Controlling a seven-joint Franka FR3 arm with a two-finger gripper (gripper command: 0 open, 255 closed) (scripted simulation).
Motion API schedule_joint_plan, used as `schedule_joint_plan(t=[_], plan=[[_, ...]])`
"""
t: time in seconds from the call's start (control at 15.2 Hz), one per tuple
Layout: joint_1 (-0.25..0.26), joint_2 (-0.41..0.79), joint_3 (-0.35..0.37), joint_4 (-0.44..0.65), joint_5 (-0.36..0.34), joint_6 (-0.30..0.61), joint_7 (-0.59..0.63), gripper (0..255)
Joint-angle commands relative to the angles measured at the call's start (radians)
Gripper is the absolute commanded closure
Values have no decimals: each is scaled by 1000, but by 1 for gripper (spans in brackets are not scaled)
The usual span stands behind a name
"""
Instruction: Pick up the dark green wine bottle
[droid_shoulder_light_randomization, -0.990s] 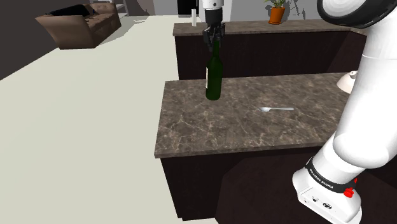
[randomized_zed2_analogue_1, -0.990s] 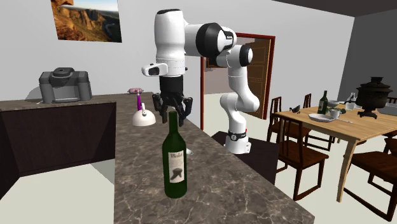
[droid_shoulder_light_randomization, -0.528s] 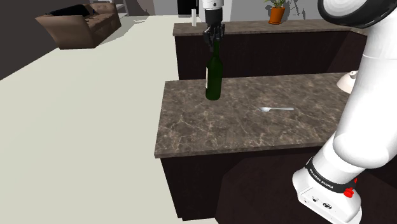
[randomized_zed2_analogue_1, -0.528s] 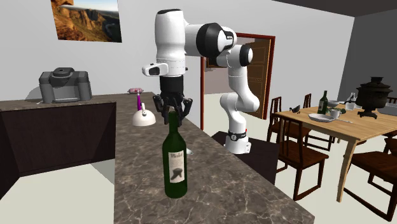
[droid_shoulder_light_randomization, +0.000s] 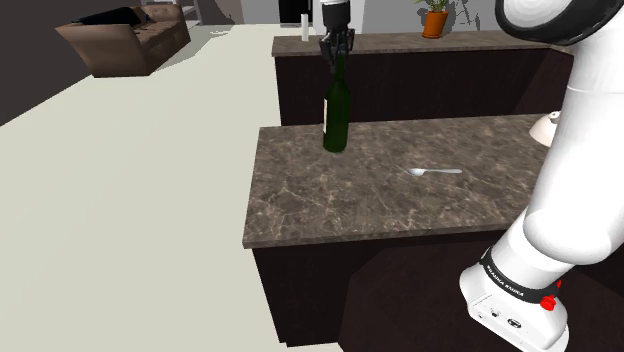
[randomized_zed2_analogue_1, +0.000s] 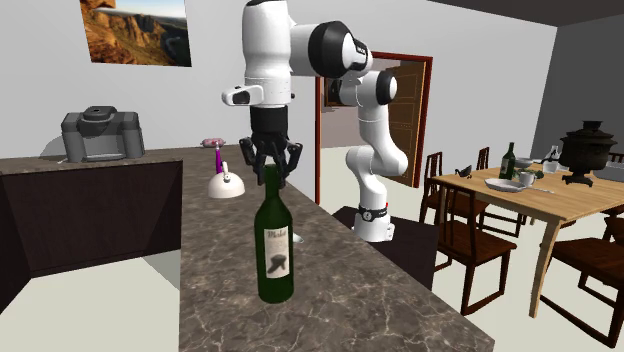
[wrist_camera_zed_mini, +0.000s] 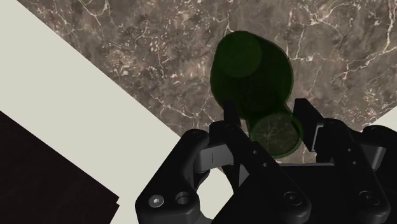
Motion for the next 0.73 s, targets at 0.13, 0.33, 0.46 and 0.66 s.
schedule_joint_plan(t=[0.13, 0.33, 0.46, 0.66], plan=[[1, 18, 0, 83, 0, -65, -5, 255], [1, 35, 0, 151, 0, -115, -8, 255], [2, 50, -1, 201, -1, -150, -10, 255], [2, 60, -1, 231, -1, -171, -12, 255]])
